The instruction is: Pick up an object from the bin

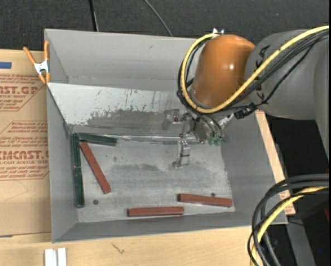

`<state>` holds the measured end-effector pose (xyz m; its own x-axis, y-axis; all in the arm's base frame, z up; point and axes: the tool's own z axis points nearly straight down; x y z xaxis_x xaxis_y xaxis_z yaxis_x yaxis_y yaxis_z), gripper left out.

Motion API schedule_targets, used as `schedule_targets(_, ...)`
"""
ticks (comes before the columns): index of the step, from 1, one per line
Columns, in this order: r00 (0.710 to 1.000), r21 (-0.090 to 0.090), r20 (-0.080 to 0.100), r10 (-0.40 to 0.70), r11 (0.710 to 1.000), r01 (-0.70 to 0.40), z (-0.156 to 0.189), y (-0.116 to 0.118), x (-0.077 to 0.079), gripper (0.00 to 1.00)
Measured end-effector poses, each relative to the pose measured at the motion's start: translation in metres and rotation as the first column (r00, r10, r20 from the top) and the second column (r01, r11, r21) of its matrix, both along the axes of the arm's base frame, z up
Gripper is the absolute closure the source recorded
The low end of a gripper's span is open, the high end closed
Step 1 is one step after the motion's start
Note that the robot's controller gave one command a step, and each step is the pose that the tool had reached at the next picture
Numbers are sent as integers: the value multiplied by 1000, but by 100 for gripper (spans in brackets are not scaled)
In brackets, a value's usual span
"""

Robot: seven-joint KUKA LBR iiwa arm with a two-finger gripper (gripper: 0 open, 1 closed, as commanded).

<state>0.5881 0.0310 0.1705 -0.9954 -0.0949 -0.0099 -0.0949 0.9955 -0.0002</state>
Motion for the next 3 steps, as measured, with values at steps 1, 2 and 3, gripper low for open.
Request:
schedule_targets(1, 997, 0, -7, 75, 997, -75, -48, -11, -7, 0)
schedule_targets(2, 982, 0, -10, -189, 982, 189, -67, -13, -24, 0)
schedule_targets(3, 995, 0, -9, -96, 995, 96, -77, -36, -40, 0)
